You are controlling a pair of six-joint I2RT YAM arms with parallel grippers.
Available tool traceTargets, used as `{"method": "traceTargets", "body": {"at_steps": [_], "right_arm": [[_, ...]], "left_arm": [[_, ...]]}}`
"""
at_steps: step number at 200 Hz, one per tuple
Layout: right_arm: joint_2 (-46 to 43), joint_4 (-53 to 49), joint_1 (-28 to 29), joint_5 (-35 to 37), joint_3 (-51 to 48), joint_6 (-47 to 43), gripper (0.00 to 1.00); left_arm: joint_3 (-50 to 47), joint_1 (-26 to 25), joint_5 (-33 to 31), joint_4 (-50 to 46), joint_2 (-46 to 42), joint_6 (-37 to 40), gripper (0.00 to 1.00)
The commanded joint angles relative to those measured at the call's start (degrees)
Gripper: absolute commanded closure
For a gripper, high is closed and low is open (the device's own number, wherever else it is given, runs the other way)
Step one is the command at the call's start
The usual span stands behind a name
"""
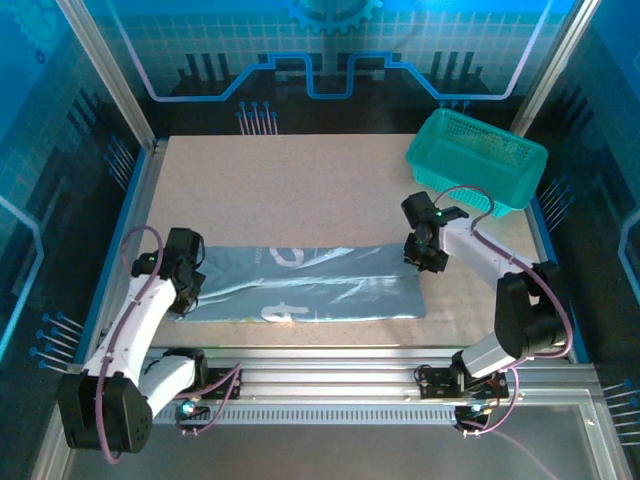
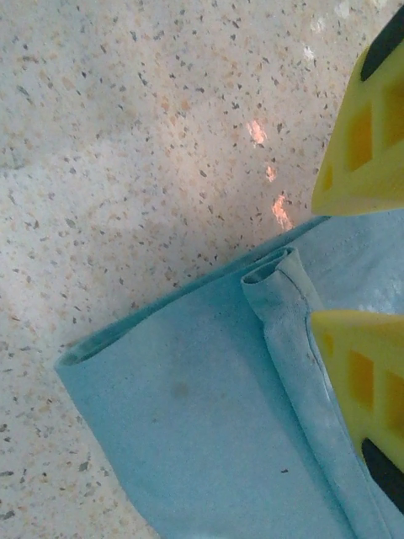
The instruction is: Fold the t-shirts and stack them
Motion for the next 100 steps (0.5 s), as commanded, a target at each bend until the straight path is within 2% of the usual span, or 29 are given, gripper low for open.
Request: {"method": "traceTargets", "body": {"at_steps": [1,17,41,69,100], "right_arm": [[1.65,-0.38,0.25,-2.60,1.60,1.99,0.66],[2.71,0.17,0.18,-3.49,2.16,2.53,0.66],[4.89,-0.25,-0.74,-5.06,3.21,4.51,0.66],[6.81,-2.51,-3.34,-7.10,3.65,9.45,0.53],[7.45,-0.40,-6.20,-11.85,2.98,14.61,0.42]], "left_arm": [[0.93,0.32,0.61,-0.53,0.54,-0.07,0.59],[4.09,-0.35,0.53,-0.37,1.85,2.06,0.55],[8.05,-2.29,3.15,5.04,4.33,6.79,0.56],[9.75,-4.84,11.48,16.37,11.00,10.65,0.61],[12.50,-7.53,16.56,21.19,19.18,12.40,0.65]]}}
